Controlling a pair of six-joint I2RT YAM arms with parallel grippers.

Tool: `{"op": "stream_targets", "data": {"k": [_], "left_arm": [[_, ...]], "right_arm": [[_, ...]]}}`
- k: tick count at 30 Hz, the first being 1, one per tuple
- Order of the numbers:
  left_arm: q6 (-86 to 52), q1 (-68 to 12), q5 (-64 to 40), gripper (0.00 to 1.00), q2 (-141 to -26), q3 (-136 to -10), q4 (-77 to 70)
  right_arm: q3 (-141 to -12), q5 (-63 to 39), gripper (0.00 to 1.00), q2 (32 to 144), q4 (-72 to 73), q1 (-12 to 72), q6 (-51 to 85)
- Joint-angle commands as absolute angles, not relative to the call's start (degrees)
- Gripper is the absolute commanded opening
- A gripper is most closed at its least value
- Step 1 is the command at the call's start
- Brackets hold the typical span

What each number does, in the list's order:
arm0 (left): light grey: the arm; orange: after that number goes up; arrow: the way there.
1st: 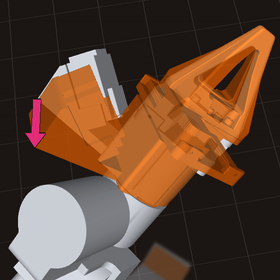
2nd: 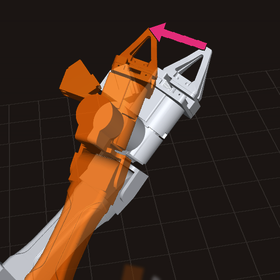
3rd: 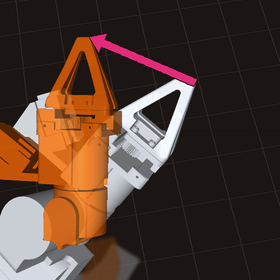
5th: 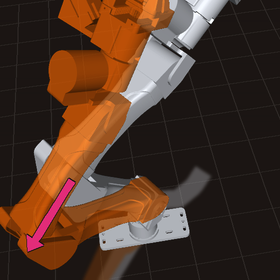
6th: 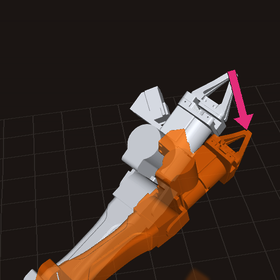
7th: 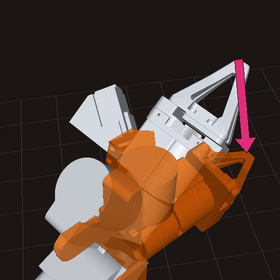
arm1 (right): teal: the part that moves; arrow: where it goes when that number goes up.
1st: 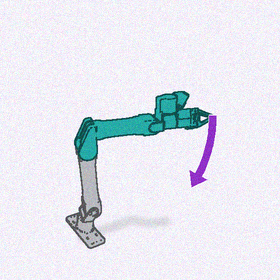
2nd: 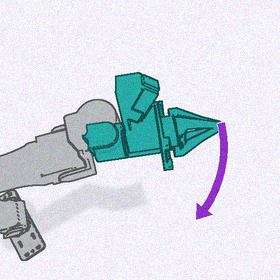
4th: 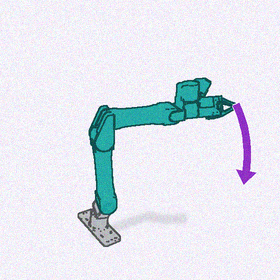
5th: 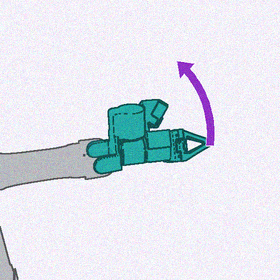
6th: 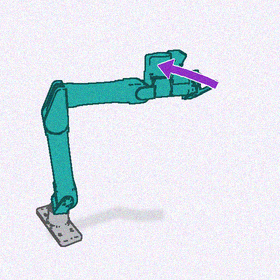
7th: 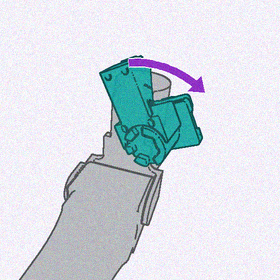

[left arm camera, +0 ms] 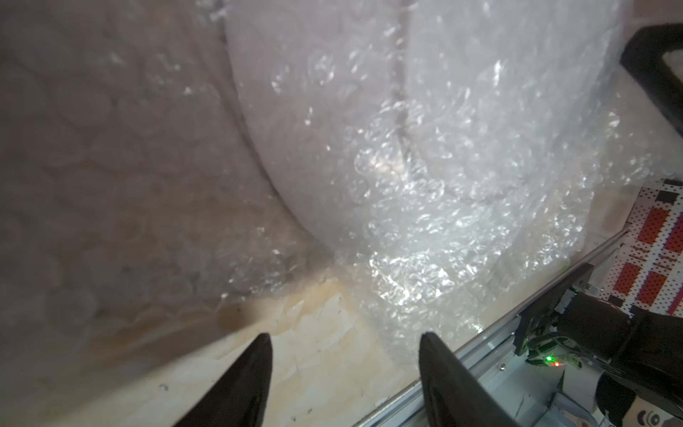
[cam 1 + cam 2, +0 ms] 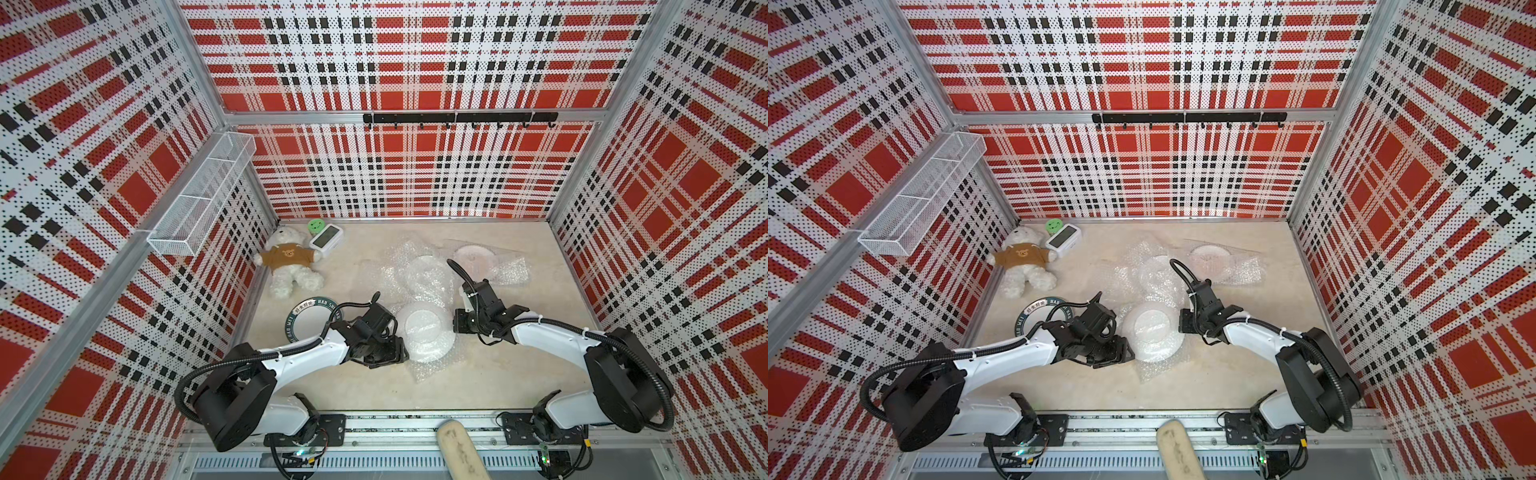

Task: Unpack dinner plates from bubble wrap
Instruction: Unwrap the bubble wrap.

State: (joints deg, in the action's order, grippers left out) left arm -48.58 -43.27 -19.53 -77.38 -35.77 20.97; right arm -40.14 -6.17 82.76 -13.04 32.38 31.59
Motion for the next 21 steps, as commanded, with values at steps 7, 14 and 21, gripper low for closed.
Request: {"op": "stream_targets", "data": {"k": [7, 14, 21], "left_arm": [[-57.5, -43.7, -23.3, 0.57, -79.7, -31.4, 6.1], [-59.6, -45.7, -23.1, 0.52, -81.0, -30.8, 4.0], [-62.4, -46.3, -20.5, 0.47, -81.8, -28.8, -0.2]], "right_arm": [[-38.6, -6.4, 0.00, 82.7, -9.6, 32.2, 32.9], [-38.9, -6.4, 0.00, 83.3, -9.8, 32.3, 32.6], [-38.5, -6.4, 0.00, 83.1, -10.1, 32.3, 32.5]]}}
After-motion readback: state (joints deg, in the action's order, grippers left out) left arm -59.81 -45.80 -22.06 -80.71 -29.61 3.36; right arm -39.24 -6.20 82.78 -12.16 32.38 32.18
